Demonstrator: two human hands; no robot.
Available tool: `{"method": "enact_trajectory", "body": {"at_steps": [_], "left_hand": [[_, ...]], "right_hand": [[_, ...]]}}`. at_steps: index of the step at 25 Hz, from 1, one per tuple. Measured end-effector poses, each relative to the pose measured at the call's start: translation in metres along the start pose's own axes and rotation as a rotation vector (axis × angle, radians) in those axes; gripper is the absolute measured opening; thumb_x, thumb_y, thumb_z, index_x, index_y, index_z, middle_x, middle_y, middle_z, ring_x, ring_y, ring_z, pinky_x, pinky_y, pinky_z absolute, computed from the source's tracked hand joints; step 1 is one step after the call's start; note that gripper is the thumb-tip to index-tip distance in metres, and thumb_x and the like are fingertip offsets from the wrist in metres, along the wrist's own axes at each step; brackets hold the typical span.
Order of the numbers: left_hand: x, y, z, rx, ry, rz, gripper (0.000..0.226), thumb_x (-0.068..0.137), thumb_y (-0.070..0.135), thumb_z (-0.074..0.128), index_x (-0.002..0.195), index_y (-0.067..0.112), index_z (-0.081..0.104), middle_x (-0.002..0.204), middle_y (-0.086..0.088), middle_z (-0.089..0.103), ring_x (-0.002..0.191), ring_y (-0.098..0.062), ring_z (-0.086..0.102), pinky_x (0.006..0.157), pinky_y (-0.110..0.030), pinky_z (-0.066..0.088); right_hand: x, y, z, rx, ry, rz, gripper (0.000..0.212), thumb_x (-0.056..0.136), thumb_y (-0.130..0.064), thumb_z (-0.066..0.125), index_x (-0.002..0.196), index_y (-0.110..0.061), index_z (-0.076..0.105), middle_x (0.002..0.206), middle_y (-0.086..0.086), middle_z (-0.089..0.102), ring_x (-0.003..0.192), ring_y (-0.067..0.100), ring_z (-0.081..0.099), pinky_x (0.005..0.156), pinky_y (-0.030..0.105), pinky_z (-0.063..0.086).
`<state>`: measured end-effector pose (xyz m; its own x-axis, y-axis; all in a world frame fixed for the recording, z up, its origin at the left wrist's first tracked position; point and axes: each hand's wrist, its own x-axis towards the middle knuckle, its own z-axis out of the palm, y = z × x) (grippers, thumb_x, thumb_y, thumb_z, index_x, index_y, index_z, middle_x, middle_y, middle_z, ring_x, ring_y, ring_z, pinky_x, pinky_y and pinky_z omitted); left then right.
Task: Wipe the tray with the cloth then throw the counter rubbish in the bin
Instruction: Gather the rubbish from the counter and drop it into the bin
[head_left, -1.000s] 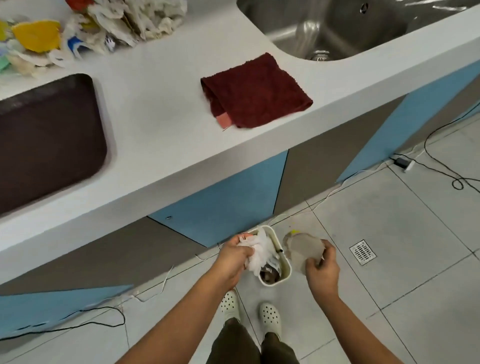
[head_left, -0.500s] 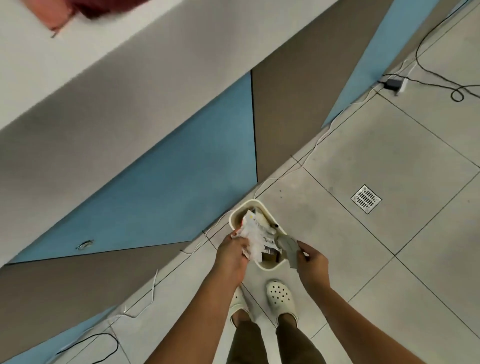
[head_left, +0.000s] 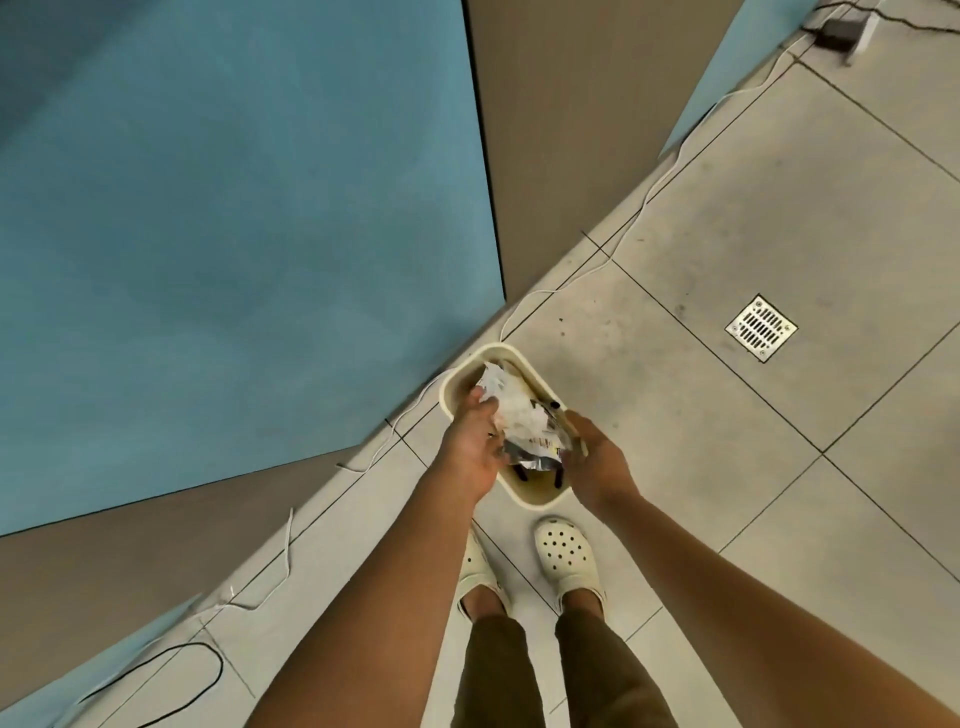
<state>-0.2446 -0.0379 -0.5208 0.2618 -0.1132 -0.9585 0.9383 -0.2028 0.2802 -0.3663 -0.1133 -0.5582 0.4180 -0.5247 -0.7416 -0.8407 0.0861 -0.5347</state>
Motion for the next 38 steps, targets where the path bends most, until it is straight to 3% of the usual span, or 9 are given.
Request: {"method": "enact_trajectory", "body": {"at_steps": [4,7,11,14,18,23,28,34,38], "left_hand": [[0.003,-0.026,-0.02,0.248,0.124,-0.117,0.038,0.097,0.015,0.042,0.135,0.02,0.043,0.141,-0.006,0.044,0.125,-0.026,0.046,0.096,-0.04,0.04],[-0.008,-0.039,-0.039,0.109,0.136,-0.141,0.036,0.098,0.012,0.04,0.133,0.013,0.046,0.139,-0.011,0.047,0.124,-0.025,0.049,0.094,-0.039,0.043],[-0.042,-0.032,-0.05,0.164,0.157,-0.085,0.035,0.098,0.009,0.041,0.131,0.012,0.049,0.129,-0.01,0.052,0.119,-0.024,0.052,0.091,-0.038,0.045],[-0.088,-0.016,-0.049,0.215,0.131,0.008,0.026,0.097,0.01,0.044,0.119,0.016,0.056,0.107,-0.003,0.056,0.103,-0.021,0.056,0.082,-0.034,0.046],[-0.18,0.016,-0.039,0.228,0.061,0.228,0.015,0.094,0.011,0.049,0.095,0.022,0.059,0.088,0.005,0.059,0.082,-0.012,0.057,0.067,-0.027,0.046],[-0.315,0.053,-0.015,0.247,-0.037,0.491,0.018,0.093,0.009,0.05,0.093,0.025,0.057,0.087,0.007,0.057,0.074,-0.009,0.054,0.059,-0.021,0.043],[-0.42,0.094,-0.007,0.321,-0.067,0.732,0.018,0.094,0.011,0.05,0.092,0.028,0.057,0.089,0.008,0.059,0.073,-0.008,0.056,0.063,-0.023,0.042],[-0.497,0.156,-0.036,0.203,0.026,0.991,0.016,0.093,0.012,0.051,0.098,0.025,0.059,0.087,0.006,0.059,0.074,-0.01,0.058,0.061,-0.022,0.044],[-0.502,0.192,-0.081,0.105,0.165,1.022,0.016,0.092,0.013,0.051,0.098,0.025,0.06,0.091,0.004,0.059,0.077,-0.012,0.058,0.065,-0.024,0.046]], "right_hand": [[0.0,0.023,0.004,-0.097,-0.149,0.058,0.039,0.092,-0.008,0.045,0.128,-0.018,0.055,0.127,0.006,0.057,0.11,0.026,0.056,0.083,0.019,0.038],[-0.013,0.039,0.001,-0.15,-0.134,0.076,0.035,0.091,-0.006,0.043,0.118,-0.018,0.062,0.12,0.009,0.061,0.081,0.02,0.058,0.064,0.017,0.042],[-0.039,0.035,-0.01,-0.152,-0.131,0.073,0.031,0.093,-0.008,0.042,0.116,-0.016,0.061,0.107,0.004,0.06,0.058,0.013,0.053,0.051,0.015,0.04],[-0.072,0.008,-0.025,-0.117,-0.124,-0.011,0.027,0.092,-0.008,0.046,0.113,-0.015,0.063,0.103,0.002,0.059,0.077,0.016,0.054,0.066,0.02,0.041],[-0.133,-0.066,-0.062,0.026,-0.126,-0.188,0.021,0.092,-0.008,0.051,0.107,-0.015,0.063,0.097,0.0,0.057,0.082,0.017,0.053,0.062,0.015,0.04],[-0.22,-0.18,-0.116,0.09,-0.139,-0.496,0.025,0.089,-0.001,0.05,0.105,-0.016,0.063,0.09,-0.003,0.058,0.086,0.016,0.057,0.074,0.017,0.046],[-0.286,-0.275,-0.158,0.085,-0.101,-0.792,0.025,0.09,-0.003,0.051,0.11,-0.012,0.061,0.093,-0.003,0.059,0.07,0.014,0.054,0.051,0.006,0.039],[-0.327,-0.371,-0.17,0.092,-0.128,-1.032,0.023,0.089,-0.001,0.05,0.102,-0.015,0.062,0.085,-0.009,0.059,0.06,0.004,0.05,0.052,0.004,0.038],[-0.332,-0.42,-0.154,0.081,-0.184,-1.079,0.023,0.088,0.002,0.049,0.099,-0.015,0.061,0.08,-0.011,0.058,0.071,0.001,0.054,0.062,0.003,0.043]]}}
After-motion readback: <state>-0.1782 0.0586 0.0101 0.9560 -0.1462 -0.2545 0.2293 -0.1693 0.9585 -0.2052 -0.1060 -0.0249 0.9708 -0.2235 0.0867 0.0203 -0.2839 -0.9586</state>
